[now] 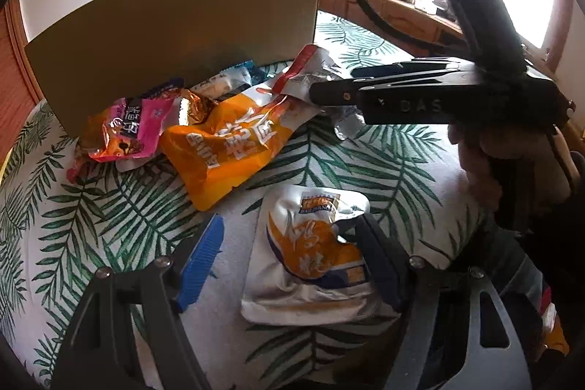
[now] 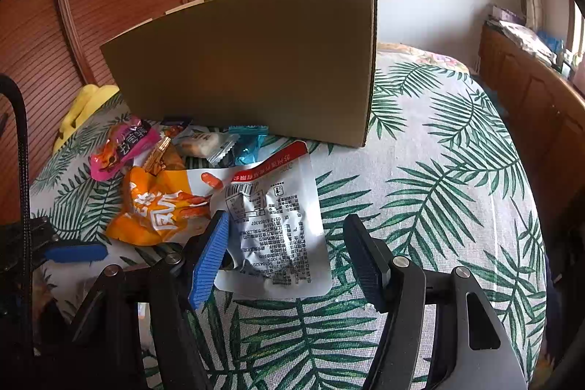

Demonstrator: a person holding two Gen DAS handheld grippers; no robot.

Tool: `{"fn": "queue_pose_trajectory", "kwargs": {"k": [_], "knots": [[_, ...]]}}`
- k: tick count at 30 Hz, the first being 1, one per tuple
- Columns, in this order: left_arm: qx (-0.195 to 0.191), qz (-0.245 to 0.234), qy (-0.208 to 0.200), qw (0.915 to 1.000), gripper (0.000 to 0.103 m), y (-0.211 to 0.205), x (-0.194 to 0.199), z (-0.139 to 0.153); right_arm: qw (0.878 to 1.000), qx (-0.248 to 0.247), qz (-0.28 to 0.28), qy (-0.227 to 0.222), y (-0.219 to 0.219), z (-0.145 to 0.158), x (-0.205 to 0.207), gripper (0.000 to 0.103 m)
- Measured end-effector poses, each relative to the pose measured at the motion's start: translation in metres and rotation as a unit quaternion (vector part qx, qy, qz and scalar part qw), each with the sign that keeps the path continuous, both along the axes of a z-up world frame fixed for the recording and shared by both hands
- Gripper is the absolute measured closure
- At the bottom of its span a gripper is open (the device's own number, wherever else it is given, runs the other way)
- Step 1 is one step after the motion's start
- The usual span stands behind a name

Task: Organize snacks
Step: 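Grasp the orange-printed pouch with the left tool while the right tool grasps the silver pouch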

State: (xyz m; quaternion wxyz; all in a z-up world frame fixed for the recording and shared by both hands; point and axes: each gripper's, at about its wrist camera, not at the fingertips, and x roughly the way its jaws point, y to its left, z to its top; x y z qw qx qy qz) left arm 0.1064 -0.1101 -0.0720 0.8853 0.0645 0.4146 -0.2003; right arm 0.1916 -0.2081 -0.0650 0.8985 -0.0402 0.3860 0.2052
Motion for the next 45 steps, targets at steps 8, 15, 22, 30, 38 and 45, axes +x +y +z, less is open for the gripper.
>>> {"fn": "queue_pose_trajectory", "kwargs": {"k": [8,15,22,30,38,45], "knots": [[0.012,0.007,-0.006,0.9999,0.047,0.002,0.003,0.001,1.0,-0.004,0.0,-0.003,0.001,0.0,0.0,0.038],[-0.009,0.031,0.0,0.9995,0.047,0.021,0.004,0.004,1.0,-0.008,0.008,-0.007,0.003,0.0,-0.002,0.038],[-0.017,0.052,0.0,0.9985,0.047,0.044,0.013,0.002,1.0,-0.013,0.015,-0.011,0.005,0.0,-0.004,0.038],[0.003,0.052,-0.009,0.9986,0.04,0.038,0.016,0.001,0.999,-0.024,0.032,-0.02,0.011,0.001,-0.007,0.038],[-0.002,0.038,-0.018,0.9991,0.065,0.036,0.014,0.003,0.998,-0.032,0.046,-0.023,0.015,0.0,-0.008,0.033],[-0.01,0.042,-0.013,0.999,0.066,0.046,0.008,0.009,0.997,-0.038,0.064,-0.017,0.021,-0.002,-0.009,0.027]]}}
